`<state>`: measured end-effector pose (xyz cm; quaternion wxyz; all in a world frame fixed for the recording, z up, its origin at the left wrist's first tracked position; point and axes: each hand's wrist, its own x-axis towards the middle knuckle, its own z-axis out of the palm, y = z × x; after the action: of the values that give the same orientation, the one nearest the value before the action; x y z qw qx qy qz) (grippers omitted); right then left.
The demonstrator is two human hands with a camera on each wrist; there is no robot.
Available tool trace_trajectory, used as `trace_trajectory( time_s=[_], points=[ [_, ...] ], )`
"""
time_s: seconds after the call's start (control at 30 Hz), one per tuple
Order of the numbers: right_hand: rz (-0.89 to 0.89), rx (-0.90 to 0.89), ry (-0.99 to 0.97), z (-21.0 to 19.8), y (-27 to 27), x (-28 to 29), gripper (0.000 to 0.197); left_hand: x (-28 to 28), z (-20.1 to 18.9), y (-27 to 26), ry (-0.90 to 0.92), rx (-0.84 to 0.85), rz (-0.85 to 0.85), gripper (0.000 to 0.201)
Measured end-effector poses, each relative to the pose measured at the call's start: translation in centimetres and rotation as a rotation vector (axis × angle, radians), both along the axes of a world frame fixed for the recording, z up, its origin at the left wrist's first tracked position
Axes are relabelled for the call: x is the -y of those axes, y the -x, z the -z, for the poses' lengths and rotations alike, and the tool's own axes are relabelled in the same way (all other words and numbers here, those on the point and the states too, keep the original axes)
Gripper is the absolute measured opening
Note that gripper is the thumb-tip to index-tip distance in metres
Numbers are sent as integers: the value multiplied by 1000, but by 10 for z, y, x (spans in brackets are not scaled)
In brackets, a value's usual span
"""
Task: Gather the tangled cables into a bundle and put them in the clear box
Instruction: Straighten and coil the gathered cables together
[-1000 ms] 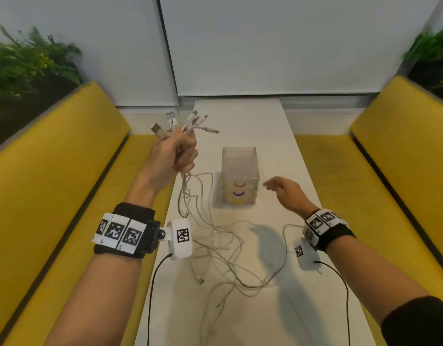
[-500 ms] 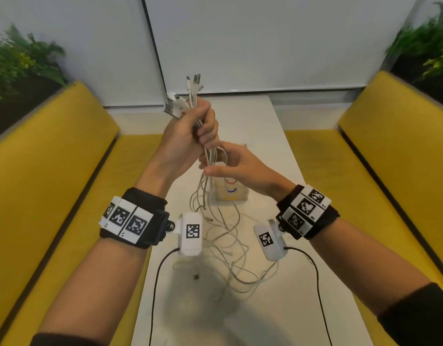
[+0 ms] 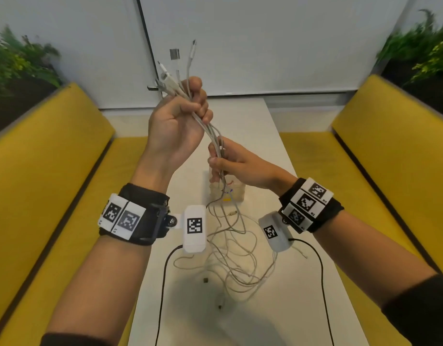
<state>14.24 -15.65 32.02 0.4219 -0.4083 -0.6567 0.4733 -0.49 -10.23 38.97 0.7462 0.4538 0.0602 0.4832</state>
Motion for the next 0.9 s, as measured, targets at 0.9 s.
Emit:
trace_trajectory(
  time_s=[0.9],
  points=[
    [33, -224, 278, -6, -4, -6, 30, -2, 15, -26, 28, -19, 158, 32]
  ],
)
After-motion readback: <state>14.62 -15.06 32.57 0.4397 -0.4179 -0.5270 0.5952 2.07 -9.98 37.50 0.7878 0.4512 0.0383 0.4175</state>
